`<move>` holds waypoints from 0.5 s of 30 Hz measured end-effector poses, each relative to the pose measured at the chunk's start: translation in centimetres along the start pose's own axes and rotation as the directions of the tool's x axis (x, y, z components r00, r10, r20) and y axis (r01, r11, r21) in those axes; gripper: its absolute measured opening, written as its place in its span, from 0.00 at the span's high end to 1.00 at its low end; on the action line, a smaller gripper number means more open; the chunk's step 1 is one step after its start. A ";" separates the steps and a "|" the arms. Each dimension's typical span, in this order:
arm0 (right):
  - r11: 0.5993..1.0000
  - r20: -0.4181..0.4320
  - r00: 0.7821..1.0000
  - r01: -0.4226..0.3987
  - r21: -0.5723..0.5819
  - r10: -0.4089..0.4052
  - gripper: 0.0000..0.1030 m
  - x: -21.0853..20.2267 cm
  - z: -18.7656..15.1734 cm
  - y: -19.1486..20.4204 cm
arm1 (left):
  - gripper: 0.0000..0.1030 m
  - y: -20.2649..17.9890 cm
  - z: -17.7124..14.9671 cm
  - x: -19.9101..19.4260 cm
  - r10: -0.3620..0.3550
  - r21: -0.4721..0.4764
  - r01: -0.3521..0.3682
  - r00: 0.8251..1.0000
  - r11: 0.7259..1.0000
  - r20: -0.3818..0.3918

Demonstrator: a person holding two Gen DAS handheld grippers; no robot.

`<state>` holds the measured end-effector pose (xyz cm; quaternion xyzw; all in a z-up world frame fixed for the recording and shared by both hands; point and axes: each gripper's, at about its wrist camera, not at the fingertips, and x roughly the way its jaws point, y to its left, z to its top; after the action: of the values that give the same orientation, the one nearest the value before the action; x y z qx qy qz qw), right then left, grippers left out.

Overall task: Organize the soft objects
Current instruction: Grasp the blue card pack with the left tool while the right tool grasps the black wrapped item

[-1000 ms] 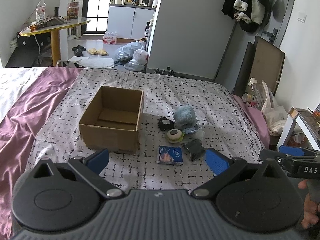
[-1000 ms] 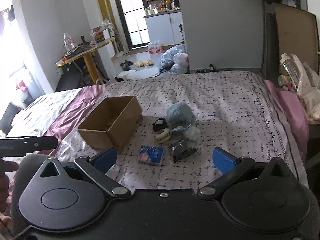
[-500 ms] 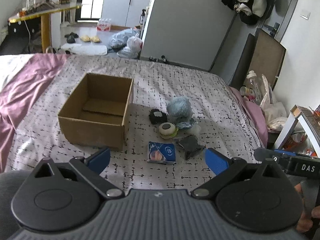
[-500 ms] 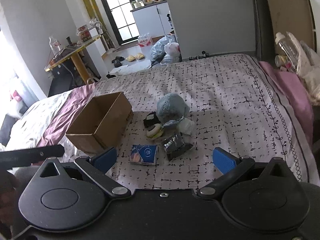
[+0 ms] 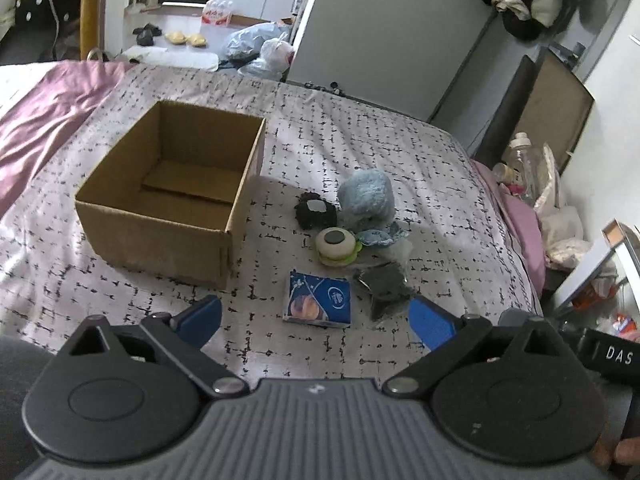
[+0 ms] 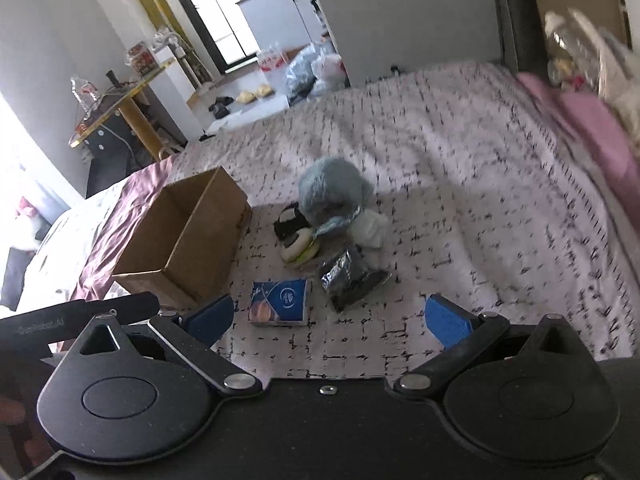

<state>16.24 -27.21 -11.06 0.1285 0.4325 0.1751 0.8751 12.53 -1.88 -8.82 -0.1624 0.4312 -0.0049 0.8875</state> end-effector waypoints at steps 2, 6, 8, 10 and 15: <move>1.000 -0.017 1.000 -0.006 0.020 0.006 0.04 0.8 0.3 -0.2 | 0.05 0.0 0.2 0.9 0.001 -0.008 -0.001 1.000 1.000 -0.005; 0.999 -0.042 0.999 0.005 0.051 -0.003 0.06 2.4 0.8 -0.5 | 0.09 0.1 0.5 3.0 0.002 -0.026 -0.003 0.999 1.000 -0.034; 0.998 -0.054 0.999 0.009 0.060 -0.005 0.06 3.4 1.0 -0.6 | 0.10 0.0 0.5 4.1 0.004 -0.031 -0.006 0.999 1.000 -0.048; 0.997 -0.061 0.998 0.008 0.073 -0.004 0.07 4.2 1.2 -0.8 | 0.11 0.0 0.5 5.3 0.011 -0.025 -0.013 0.998 1.000 -0.064; 0.992 -0.090 0.996 0.025 0.122 -0.014 0.10 6.4 1.6 -1.6 | 0.15 0.4 0.3 8.0 0.019 -0.060 -0.026 0.994 0.998 -0.110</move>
<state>21.42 -26.07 -15.31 0.1699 0.4821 0.1450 0.8472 17.73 -2.63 -14.84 -0.1841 0.4810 0.0096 0.8571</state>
